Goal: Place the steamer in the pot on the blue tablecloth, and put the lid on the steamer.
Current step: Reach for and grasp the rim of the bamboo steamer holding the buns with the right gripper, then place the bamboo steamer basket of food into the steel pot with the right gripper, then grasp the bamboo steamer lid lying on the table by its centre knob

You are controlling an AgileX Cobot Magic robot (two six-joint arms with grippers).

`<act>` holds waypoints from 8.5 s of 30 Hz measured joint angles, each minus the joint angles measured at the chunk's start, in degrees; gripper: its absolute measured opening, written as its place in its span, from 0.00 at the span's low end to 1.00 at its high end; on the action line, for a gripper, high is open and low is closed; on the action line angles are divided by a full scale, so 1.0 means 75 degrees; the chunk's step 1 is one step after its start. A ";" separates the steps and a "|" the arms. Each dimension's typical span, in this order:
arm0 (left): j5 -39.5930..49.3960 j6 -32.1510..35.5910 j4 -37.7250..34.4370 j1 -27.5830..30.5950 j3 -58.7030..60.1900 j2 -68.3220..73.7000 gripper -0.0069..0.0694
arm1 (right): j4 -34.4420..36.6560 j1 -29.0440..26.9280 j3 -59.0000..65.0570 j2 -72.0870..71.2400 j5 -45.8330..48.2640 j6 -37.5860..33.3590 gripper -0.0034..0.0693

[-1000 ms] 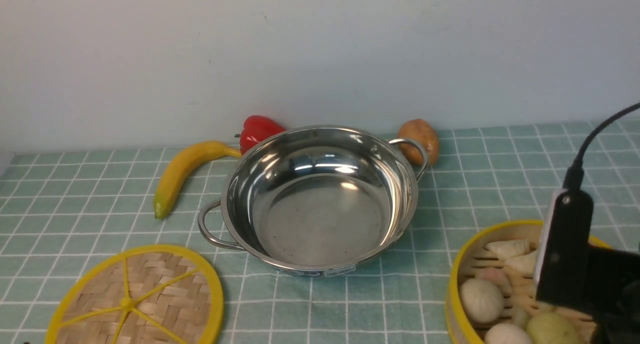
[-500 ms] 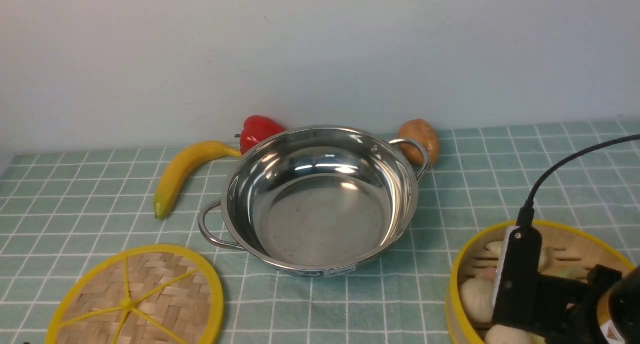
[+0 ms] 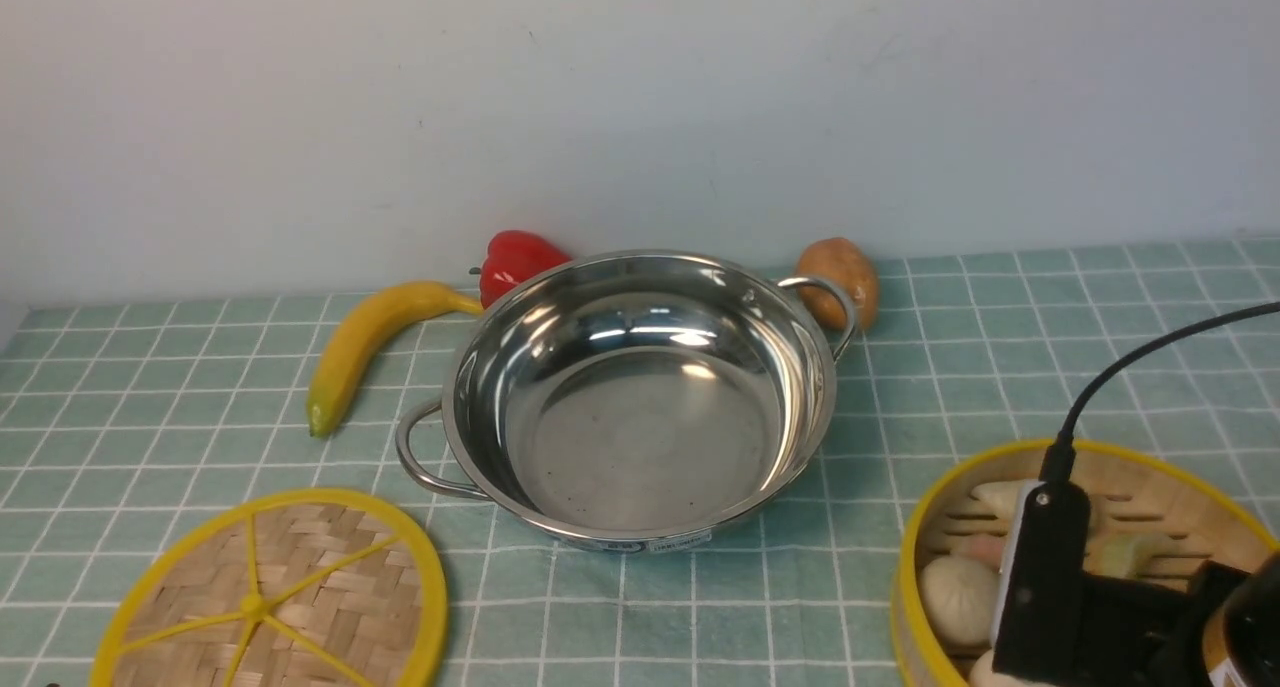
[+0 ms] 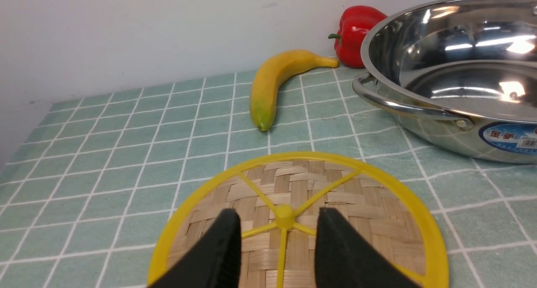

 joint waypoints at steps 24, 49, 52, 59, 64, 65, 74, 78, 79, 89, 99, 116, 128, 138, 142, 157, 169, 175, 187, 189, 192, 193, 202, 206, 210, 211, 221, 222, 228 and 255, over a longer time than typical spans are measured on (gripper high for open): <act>0.0000 0.0000 -0.0007 0.0000 0.0000 0.0000 0.41 | -0.0832 0.0000 0.0000 0.1705 -0.0627 0.0265 0.44; 0.0000 0.0000 -0.0007 0.0000 0.0000 0.0000 0.41 | -0.0565 0.0008 0.0000 0.2299 -0.0759 0.0760 0.12; 0.0000 0.0000 -0.0002 0.0000 0.0000 0.0000 0.41 | -0.0570 0.0008 -0.0071 0.2299 -0.0561 0.0752 0.12; 0.0000 0.0000 -0.0002 0.0000 0.0000 0.0000 0.41 | -0.0586 0.0008 -0.0813 0.2114 0.0419 0.0742 0.12; 0.0000 0.0000 -0.0002 0.0000 0.0000 0.0000 0.41 | -0.0627 0.0008 -0.1592 0.1796 0.0755 0.0613 0.12; 0.0000 0.0000 -0.0002 0.0000 0.0000 0.0000 0.41 | -0.0637 0.0008 -0.1624 0.1790 0.0755 0.0613 0.12; 0.0000 0.0000 -0.0002 0.0000 0.0000 0.0000 0.41 | -0.1004 0.0008 -0.2981 0.1761 0.0888 0.0467 0.12; 0.0000 0.0000 -0.0002 0.0000 0.0000 0.0000 0.41 | -0.1105 0.0008 -0.3687 0.1817 0.1000 0.0044 0.12; 0.0000 0.0000 -0.0002 0.0000 0.0000 0.0000 0.41 | -0.1114 0.0008 -0.4035 0.1926 0.1038 -0.0077 0.12; 0.0000 0.0000 -0.0002 0.0000 0.0000 0.0000 0.41 | -0.0520 0.0149 -0.6800 0.3807 0.1061 -0.0703 0.12; 0.0000 0.0000 -0.0002 0.0000 0.0000 0.0000 0.41 | -0.0395 0.0788 -0.8299 0.5281 0.1052 -0.1110 0.12; 0.0000 0.0000 -0.0002 0.0000 0.0000 0.0000 0.41 | -0.0971 0.1021 -0.8368 0.6299 0.1051 -0.1750 0.12; 0.0000 0.0000 -0.0002 0.0000 0.0000 0.0000 0.41 | -0.1105 0.1069 -0.8370 0.6483 0.1044 -0.2011 0.12; 0.0000 0.0000 -0.0002 0.0000 0.0000 0.0000 0.41 | -0.1173 0.1069 -0.8377 0.6904 0.0565 -0.2018 0.12; 0.0000 0.0000 -0.0002 0.0000 0.0000 0.0000 0.41 | -0.1173 0.1069 -0.8377 0.7099 0.0487 -0.2018 0.12; 0.0000 0.0000 -0.0002 0.0000 0.0000 0.0000 0.41 | -0.1206 0.1069 -0.8377 0.7262 0.0442 -0.2027 0.12; 0.0000 0.0000 -0.0002 0.0000 0.0000 0.0000 0.41 | -0.1377 0.1069 -0.8401 0.7262 0.0400 -0.2104 0.35; 0.0000 0.0000 -0.0002 0.0000 0.0000 0.0000 0.41 | -0.1423 0.1069 -0.8452 0.7194 0.0400 -0.2113 0.43; 0.0000 0.0000 -0.0002 0.0000 0.0000 0.0000 0.41 | -0.1385 0.1069 -0.9010 0.7046 0.0861 -0.2130 0.44; 0.0000 0.0000 -0.0002 0.0000 0.0000 0.0000 0.41 | -0.1367 0.1069 -0.9224 0.7046 0.0861 -0.2130 0.44; 0.0000 0.0000 -0.0002 0.0000 0.0000 0.0000 0.41 | -0.1322 0.1069 -0.9706 0.7019 0.0846 -0.2042 0.44; 0.0000 0.0000 -0.0002 0.0000 0.0000 0.0000 0.41 | -0.1303 0.1069 -0.9776 0.6997 0.0846 -0.2000 0.44; 0.0000 0.0000 -0.0002 0.0000 0.0000 0.0000 0.41 | -0.1208 0.1069 -1.0513 0.6522 0.0854 -0.0519 0.39; 0.0000 0.0000 -0.0002 0.0000 0.0000 0.0000 0.41 | -0.1110 0.1069 -1.0531 0.6199 0.0846 0.0681 0.20; 0.0000 0.0000 -0.0002 0.0000 0.0000 0.0000 0.41 | -0.0966 0.1069 -1.0538 0.5884 0.0853 0.1607 0.03; 0.0000 0.0000 -0.0002 0.0000 0.0000 0.0000 0.41 | -0.0966 0.1069 -1.0538 0.5777 0.0853 0.1935 0.03; 0.0000 0.0000 -0.0002 0.0000 0.0000 0.0000 0.41 | -0.1558 0.1069 -1.0538 0.4607 0.0868 0.3427 0.03; 0.0000 0.0000 -0.0002 0.0000 0.0000 0.0000 0.41 | -0.1567 0.1069 -1.0538 0.4562 0.0868 0.3425 0.03; 0.0000 0.0000 -0.0002 0.0000 0.0000 0.0000 0.41 | -0.1778 0.1069 -1.0538 0.4176 0.0744 0.3485 0.04; 0.0000 0.0000 -0.0002 0.0000 0.0000 0.0000 0.41 | -0.2588 -0.3309 -0.0279 -0.5093 -0.4647 0.5613 0.20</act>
